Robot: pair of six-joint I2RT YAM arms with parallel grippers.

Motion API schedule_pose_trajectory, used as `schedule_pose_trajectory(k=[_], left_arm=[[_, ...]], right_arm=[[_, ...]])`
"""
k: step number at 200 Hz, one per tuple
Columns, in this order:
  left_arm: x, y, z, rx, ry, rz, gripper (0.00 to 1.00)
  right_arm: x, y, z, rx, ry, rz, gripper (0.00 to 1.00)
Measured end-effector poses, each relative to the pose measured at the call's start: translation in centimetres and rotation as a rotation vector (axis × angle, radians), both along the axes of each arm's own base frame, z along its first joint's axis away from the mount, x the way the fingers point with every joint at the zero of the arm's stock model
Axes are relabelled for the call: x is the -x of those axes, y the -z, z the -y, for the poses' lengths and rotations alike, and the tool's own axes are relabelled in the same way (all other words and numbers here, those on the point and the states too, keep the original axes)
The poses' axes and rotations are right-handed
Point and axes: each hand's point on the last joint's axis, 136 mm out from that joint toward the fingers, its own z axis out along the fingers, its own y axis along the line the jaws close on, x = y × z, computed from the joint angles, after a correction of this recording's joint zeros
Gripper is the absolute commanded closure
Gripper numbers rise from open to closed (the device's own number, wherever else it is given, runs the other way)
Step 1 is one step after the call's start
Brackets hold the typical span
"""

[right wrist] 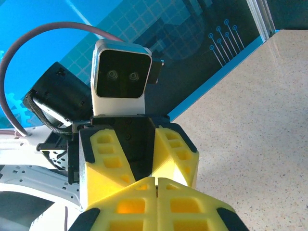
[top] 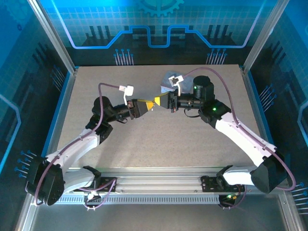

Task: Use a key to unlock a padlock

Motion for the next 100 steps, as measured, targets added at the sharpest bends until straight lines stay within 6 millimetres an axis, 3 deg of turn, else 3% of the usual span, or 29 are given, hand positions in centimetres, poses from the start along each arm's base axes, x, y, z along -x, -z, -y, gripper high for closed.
schedule_pose_trajectory(k=[49,100], left_arm=[[0.28,-0.05,0.54,0.006,0.018,-0.001,0.67],[0.23,-0.22,0.53,0.016,0.016,-0.008,0.8]], right_arm=[[-0.21,0.17,-0.15,-0.002,0.001,-0.006,1.0],[-0.21,0.24,-0.16,-0.001,0.0,-0.007,1.0]])
